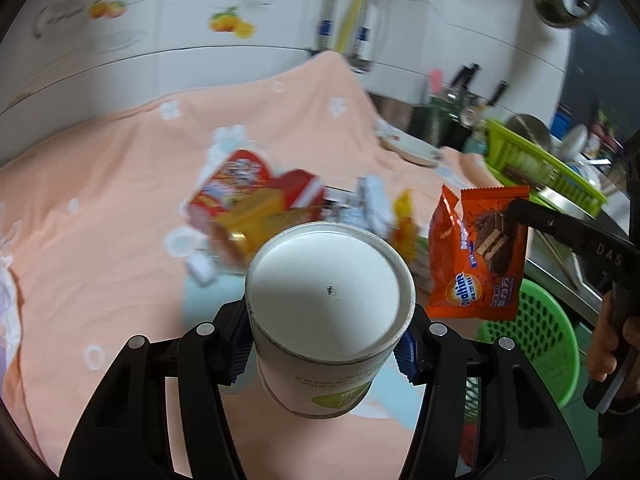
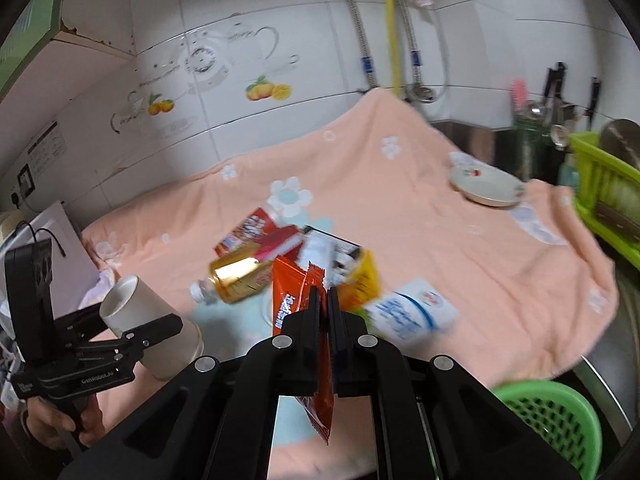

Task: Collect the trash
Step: 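Carry the cup and wrapper to the green basket and release both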

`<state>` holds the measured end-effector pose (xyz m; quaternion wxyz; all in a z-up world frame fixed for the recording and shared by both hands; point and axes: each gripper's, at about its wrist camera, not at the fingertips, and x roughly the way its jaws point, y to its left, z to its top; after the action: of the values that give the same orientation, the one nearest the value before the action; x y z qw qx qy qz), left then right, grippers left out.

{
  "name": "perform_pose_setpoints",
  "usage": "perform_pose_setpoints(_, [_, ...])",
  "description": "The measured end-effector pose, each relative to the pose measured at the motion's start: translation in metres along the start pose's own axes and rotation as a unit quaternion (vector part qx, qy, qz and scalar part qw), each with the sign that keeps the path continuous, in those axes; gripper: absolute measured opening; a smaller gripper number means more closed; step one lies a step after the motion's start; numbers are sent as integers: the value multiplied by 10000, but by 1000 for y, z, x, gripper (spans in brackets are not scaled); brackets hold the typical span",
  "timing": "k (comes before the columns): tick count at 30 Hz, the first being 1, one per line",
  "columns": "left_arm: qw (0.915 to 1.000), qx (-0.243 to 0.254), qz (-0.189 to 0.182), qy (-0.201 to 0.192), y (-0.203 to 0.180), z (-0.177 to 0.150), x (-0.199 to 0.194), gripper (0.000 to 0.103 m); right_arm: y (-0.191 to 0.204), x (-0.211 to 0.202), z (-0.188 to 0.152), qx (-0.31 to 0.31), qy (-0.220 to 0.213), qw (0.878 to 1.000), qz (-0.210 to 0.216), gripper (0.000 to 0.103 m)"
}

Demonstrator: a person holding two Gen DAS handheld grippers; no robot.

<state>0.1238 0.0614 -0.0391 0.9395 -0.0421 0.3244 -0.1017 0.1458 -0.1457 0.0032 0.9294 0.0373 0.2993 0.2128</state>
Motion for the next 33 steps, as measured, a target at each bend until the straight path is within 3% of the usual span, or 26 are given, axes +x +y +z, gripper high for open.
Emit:
perform_pose_setpoints(11, [9954,562,-756,182,-87,-9,12,57,-64,-65,-64,396,143,9945,-961,4])
perform_pose_setpoints(22, [9826,1153,-1376,484,-176,-19,31,57,-130,-102,-120,995,410,9800,-1672,8])
perform_pose_setpoints(25, [9788,1273,-1487,598,-194,-23,38,57,-142,-107,-129,1138,428,9766,-1775,17])
perform_pose_setpoints(28, [9761,1367,-1532,707,-208,-29,44,57,-152,-113,-136,1269,379,9741,-1830,33])
perform_pose_setpoints(31, [9729,1410,-1611,873,-219,-36,53,57,-158,-120,-139,1325,318,9725,-1889,37])
perform_pose_setpoints(33, [9708,1425,-1658,989,-226,-41,58,57,-163,-126,-141,1402,260,9711,-1914,45])
